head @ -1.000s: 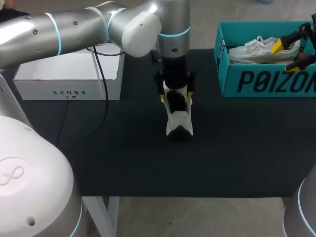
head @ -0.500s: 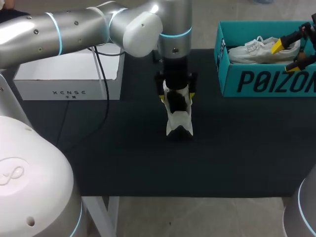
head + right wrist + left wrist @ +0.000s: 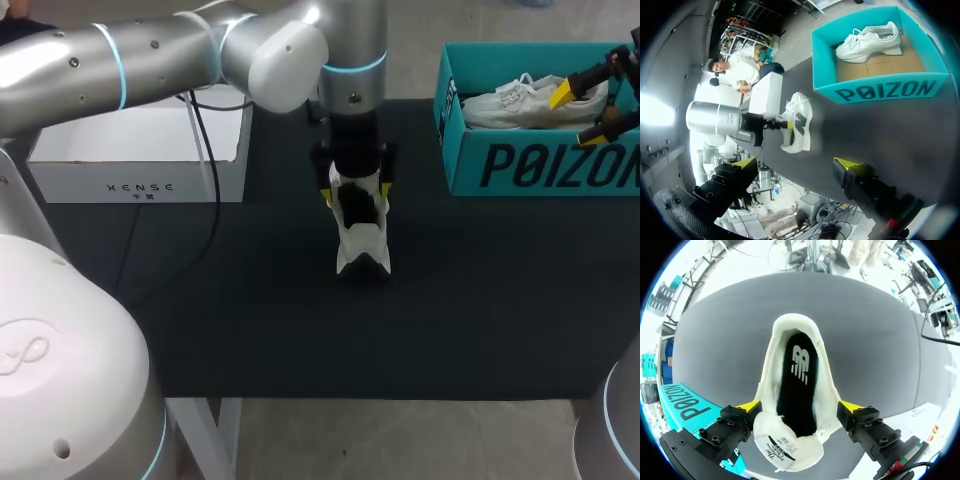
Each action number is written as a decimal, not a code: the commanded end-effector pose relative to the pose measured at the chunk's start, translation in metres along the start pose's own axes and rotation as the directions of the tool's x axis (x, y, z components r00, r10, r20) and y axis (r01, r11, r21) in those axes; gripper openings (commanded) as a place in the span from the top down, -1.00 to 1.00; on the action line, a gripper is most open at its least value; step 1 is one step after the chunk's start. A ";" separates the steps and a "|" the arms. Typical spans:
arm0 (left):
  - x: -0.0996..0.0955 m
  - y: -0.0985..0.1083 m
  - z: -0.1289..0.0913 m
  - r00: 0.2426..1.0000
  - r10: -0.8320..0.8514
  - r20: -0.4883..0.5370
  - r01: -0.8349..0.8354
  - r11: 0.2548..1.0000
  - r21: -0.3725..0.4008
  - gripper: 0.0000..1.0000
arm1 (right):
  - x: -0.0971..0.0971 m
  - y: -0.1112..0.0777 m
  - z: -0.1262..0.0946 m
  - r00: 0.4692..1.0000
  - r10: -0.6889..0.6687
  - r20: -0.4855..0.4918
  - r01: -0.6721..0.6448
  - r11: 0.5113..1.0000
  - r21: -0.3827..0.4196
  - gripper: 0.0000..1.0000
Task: Take the shoe out of the shoebox, open the shoe tongue, remove and reinsert the insole, then place the shoe into the shoebox
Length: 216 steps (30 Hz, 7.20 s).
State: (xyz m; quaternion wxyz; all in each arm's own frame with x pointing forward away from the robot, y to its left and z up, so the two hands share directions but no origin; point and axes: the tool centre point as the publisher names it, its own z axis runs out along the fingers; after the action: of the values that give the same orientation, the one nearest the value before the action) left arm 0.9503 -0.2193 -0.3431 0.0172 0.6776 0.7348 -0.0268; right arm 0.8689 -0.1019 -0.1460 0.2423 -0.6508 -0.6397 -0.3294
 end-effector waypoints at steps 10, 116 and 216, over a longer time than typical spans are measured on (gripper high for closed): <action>-0.007 0.021 -0.008 1.000 -0.007 -0.005 0.007 1.000 -0.010 -1.00 | 0.000 0.000 0.000 1.000 0.002 0.003 -0.002 1.000 0.001 -1.00; 0.006 0.017 -0.013 0.977 -0.211 -0.032 0.210 0.977 -0.020 1.00 | 0.000 0.000 0.000 1.000 0.002 0.003 -0.002 1.000 0.001 -1.00; 0.009 -0.114 -0.035 0.251 -0.968 -0.031 0.957 0.253 -0.140 -1.00 | 0.000 0.000 0.000 1.000 0.002 0.003 -0.002 1.000 0.001 -1.00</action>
State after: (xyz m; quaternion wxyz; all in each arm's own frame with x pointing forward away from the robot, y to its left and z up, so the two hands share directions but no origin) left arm 0.8422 -0.2163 -0.3029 -0.0174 0.0870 0.9952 0.0418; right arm 0.8689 -0.1021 -0.1460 0.2422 -0.6509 -0.6396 -0.3294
